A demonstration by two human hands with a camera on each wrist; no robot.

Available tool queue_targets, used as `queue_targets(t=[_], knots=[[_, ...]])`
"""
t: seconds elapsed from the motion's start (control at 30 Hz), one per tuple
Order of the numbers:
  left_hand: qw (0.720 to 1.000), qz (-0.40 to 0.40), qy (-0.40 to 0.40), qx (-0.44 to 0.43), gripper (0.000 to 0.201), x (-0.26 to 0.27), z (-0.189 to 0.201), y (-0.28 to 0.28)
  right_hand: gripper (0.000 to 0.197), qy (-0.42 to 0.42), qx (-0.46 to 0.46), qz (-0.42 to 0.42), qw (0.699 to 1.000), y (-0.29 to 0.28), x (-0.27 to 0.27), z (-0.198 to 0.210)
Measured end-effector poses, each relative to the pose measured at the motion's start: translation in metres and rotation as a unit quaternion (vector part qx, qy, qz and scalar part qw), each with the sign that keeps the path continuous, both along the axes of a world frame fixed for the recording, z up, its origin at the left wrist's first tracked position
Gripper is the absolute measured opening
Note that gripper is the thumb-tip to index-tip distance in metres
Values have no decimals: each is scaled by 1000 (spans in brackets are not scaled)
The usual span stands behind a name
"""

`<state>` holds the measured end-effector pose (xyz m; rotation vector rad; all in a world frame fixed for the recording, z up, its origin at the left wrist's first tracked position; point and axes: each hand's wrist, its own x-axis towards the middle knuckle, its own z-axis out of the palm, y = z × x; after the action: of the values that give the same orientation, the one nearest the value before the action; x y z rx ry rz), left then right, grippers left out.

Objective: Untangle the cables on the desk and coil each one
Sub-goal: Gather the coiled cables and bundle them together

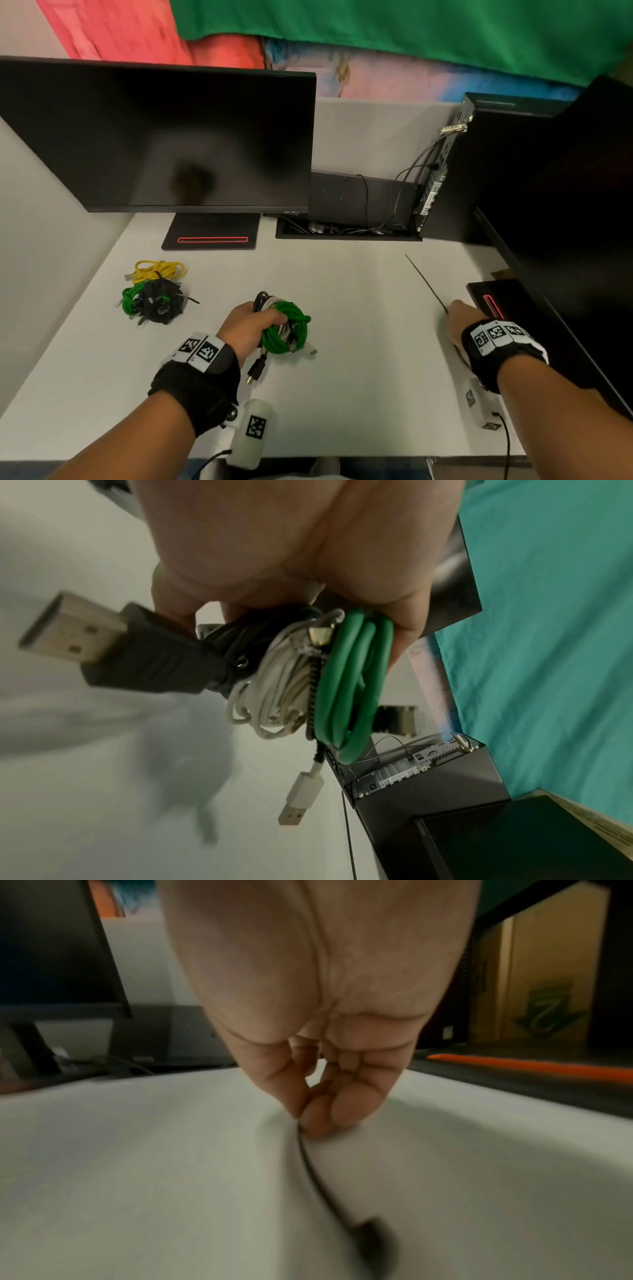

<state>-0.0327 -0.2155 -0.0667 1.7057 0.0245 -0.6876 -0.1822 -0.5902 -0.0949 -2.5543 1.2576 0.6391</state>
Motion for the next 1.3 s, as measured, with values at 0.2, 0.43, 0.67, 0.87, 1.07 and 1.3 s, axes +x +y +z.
queue_targets(t=[0.2, 0.43, 0.67, 0.87, 1.07, 1.3], knots=[[1000, 22, 9, -1, 31, 1, 7, 7, 23, -189, 235, -21, 953, 54, 29, 12], [998, 55, 29, 8, 24, 3, 9, 16, 12, -275, 317, 93, 903, 118, 65, 60], [996, 78, 40, 10, 38, 10, 4, 25, 21, -260, 97, 334, 901, 150, 72, 73], [994, 80, 68, -4, 40, 16, -3, 32, 18, -282, 257, 284, 879, 175, 75, 67], [994, 81, 67, -9, 38, 17, 1, 34, 38, -266, 187, 312, 893, 200, 89, 76], [997, 51, 64, -9, 17, 14, 3, 31, 34, -217, 122, 351, 903, 238, 104, 83]])
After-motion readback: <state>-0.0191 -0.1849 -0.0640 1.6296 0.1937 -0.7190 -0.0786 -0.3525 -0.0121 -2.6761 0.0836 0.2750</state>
